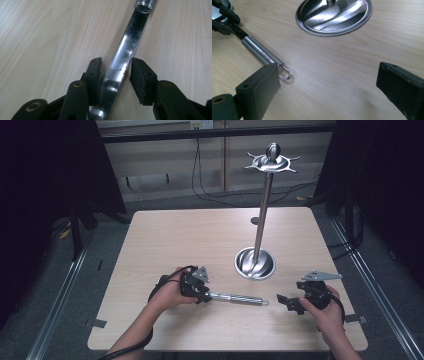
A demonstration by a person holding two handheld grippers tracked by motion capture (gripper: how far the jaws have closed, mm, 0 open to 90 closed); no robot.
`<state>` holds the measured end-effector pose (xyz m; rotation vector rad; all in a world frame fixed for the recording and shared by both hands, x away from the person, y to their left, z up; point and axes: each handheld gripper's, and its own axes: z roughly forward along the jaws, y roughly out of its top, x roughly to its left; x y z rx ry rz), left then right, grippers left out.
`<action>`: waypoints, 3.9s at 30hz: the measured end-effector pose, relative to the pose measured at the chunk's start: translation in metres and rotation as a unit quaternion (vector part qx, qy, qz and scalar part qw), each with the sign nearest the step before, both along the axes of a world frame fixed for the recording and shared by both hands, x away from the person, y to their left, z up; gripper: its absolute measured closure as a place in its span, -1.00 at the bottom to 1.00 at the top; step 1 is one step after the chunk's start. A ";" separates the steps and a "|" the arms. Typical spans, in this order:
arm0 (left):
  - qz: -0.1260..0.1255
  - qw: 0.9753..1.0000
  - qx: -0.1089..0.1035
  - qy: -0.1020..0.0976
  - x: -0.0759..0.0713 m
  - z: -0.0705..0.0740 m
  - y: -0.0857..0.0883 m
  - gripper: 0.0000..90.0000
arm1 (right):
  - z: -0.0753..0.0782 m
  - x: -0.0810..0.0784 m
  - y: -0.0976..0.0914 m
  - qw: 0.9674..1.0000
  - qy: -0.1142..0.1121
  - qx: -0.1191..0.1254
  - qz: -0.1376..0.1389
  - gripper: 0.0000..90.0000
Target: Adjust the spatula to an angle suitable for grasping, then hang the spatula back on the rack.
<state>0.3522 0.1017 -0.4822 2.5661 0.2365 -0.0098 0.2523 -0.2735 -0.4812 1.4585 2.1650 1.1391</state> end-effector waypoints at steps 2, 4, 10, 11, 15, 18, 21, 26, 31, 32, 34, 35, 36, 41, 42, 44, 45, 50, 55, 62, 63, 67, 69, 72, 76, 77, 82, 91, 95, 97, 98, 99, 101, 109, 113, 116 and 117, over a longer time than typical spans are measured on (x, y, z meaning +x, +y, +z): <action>-0.009 1.000 0.001 0.000 -0.001 0.000 -0.001 0.41 | 0.000 0.000 0.000 1.000 0.000 0.000 0.000 -0.90; -0.033 0.999 0.001 -0.001 -0.003 0.001 -0.001 0.48 | 0.000 0.000 0.000 1.000 -0.001 0.001 0.000 -0.90; -0.033 0.999 -0.003 0.026 -0.003 0.001 0.001 0.66 | 0.000 0.000 0.000 1.000 0.001 -0.001 0.001 -0.90; -0.043 0.999 -0.001 0.031 -0.003 0.001 0.001 0.67 | 0.000 0.000 0.000 1.000 0.001 -0.001 0.001 -0.90; -0.038 0.999 -0.001 0.018 -0.005 0.001 0.001 0.67 | 0.000 0.000 0.000 1.000 0.001 -0.001 0.000 -0.90; -0.037 0.999 -0.002 0.020 -0.007 0.001 0.001 0.67 | 0.000 0.001 -0.001 1.000 -0.001 0.001 -0.001 -0.90; -0.027 0.999 -0.015 0.022 -0.007 0.003 0.003 0.67 | 0.001 0.000 -0.001 1.000 -0.001 0.002 -0.001 -0.90; -0.009 0.999 -0.040 0.026 -0.006 0.008 0.007 0.68 | 0.001 0.001 -0.001 1.000 -0.002 0.002 -0.002 -0.90; 0.007 0.998 -0.062 0.019 -0.005 0.016 0.014 0.68 | 0.001 0.001 0.000 1.000 -0.003 0.003 -0.002 -0.90; 0.011 0.998 -0.065 0.019 -0.005 0.017 0.015 0.68 | 0.001 0.001 0.000 1.000 -0.003 0.003 -0.002 -0.90; 0.013 0.997 -0.073 0.012 -0.004 0.021 0.018 0.68 | 0.001 0.001 0.000 1.000 -0.003 0.004 -0.002 -0.90; 0.023 0.996 -0.081 0.012 -0.004 0.022 0.020 0.68 | 0.001 0.001 0.000 1.000 -0.003 0.003 -0.002 -0.90; 0.029 0.996 -0.088 0.012 -0.004 0.024 0.021 0.68 | 0.001 0.001 0.000 1.000 -0.003 0.003 -0.002 -0.90; 0.052 0.993 -0.108 0.007 -0.003 0.028 0.027 0.68 | 0.001 0.001 0.001 1.000 -0.004 0.003 0.001 -0.90; 0.055 0.993 -0.108 0.008 -0.003 0.029 0.028 0.68 | 0.001 0.002 0.002 1.000 -0.004 0.001 0.001 -0.90; 0.066 0.991 -0.113 0.007 -0.003 0.029 0.030 0.68 | 0.001 0.002 0.002 1.000 -0.002 0.000 0.003 -0.90; 0.065 0.992 -0.112 0.007 -0.002 0.030 0.031 0.68 | 0.001 0.002 0.003 1.000 -0.003 0.001 0.004 -0.90; 0.090 0.986 -0.140 0.006 -0.002 0.032 0.036 0.68 | 0.001 0.004 0.004 1.000 -0.003 0.001 0.005 -0.90; 0.103 0.983 -0.154 0.001 -0.003 0.035 0.042 0.68 | 0.001 0.006 0.007 1.000 -0.002 0.003 0.006 -0.90; 0.134 0.976 -0.173 -0.005 -0.003 0.040 0.050 0.68 | 0.001 0.010 0.011 1.000 -0.003 0.002 0.015 -0.90; 0.140 0.974 -0.176 -0.007 -0.003 0.041 0.050 0.68 | 0.001 0.010 0.012 1.000 -0.004 0.003 0.016 -0.90; 0.151 0.971 -0.188 -0.014 -0.002 0.046 0.054 0.68 | 0.000 0.013 0.013 1.000 -0.004 0.003 0.017 -0.90; 0.157 0.968 -0.195 -0.018 -0.003 0.048 0.055 0.68 | 0.000 0.013 0.014 1.000 -0.004 0.003 0.018 -0.90; 0.161 0.965 -0.204 -0.026 -0.002 0.051 0.058 0.68 | 0.000 0.013 0.015 1.000 -0.004 0.003 0.019 -0.90; 0.173 0.959 -0.223 -0.036 -0.002 0.055 0.061 0.68 | 0.000 0.013 0.015 1.000 -0.002 0.003 0.020 -0.90; 0.176 0.957 -0.229 -0.036 -0.002 0.056 0.061 0.68 | 0.000 0.013 0.015 1.000 -0.003 0.003 0.020 -0.90; 0.182 0.952 -0.243 -0.040 -0.001 0.063 0.061 0.68 | -0.001 0.013 0.016 1.000 -0.001 0.003 0.021 -0.90; 0.186 0.946 -0.261 -0.047 0.000 0.071 0.060 0.68 | -0.001 0.014 0.017 1.000 0.000 0.003 0.021 -0.90; 0.185 0.946 -0.261 -0.050 0.000 0.075 0.059 0.68 | -0.001 0.014 0.017 1.000 0.000 0.003 0.021 -0.90; 0.183 0.946 -0.264 -0.052 0.000 0.077 0.059 0.68 | -0.001 0.013 0.017 1.000 0.000 0.002 0.021 -0.90; 0.185 0.945 -0.263 -0.055 -0.001 0.079 0.059 0.68 | -0.001 0.013 0.018 1.000 0.000 0.002 0.021 -0.90; 0.185 0.944 -0.268 -0.054 0.000 0.080 0.059 0.68 | -0.001 0.014 0.018 1.000 -0.001 0.001 0.022 -0.90; 0.185 0.943 -0.272 -0.054 0.000 0.082 0.059 0.68 | -0.001 0.014 0.018 1.000 -0.002 0.002 0.023 -0.90; 0.187 0.937 -0.288 -0.059 -0.001 0.092 0.062 0.68 | 0.000 0.013 0.017 1.000 -0.001 0.003 0.019 -0.90; 0.190 0.935 -0.292 -0.063 -0.001 0.095 0.063 0.68 | 0.000 0.013 0.017 1.000 -0.003 0.003 0.021 -0.90; 0.192 0.934 -0.294 -0.065 0.000 0.098 0.064 0.68 | 0.000 0.013 0.018 1.000 -0.002 0.003 0.021 -0.90; 0.194 0.933 -0.295 -0.066 0.000 0.099 0.064 0.68 | 0.000 0.014 0.018 1.000 -0.002 0.003 0.021 -0.90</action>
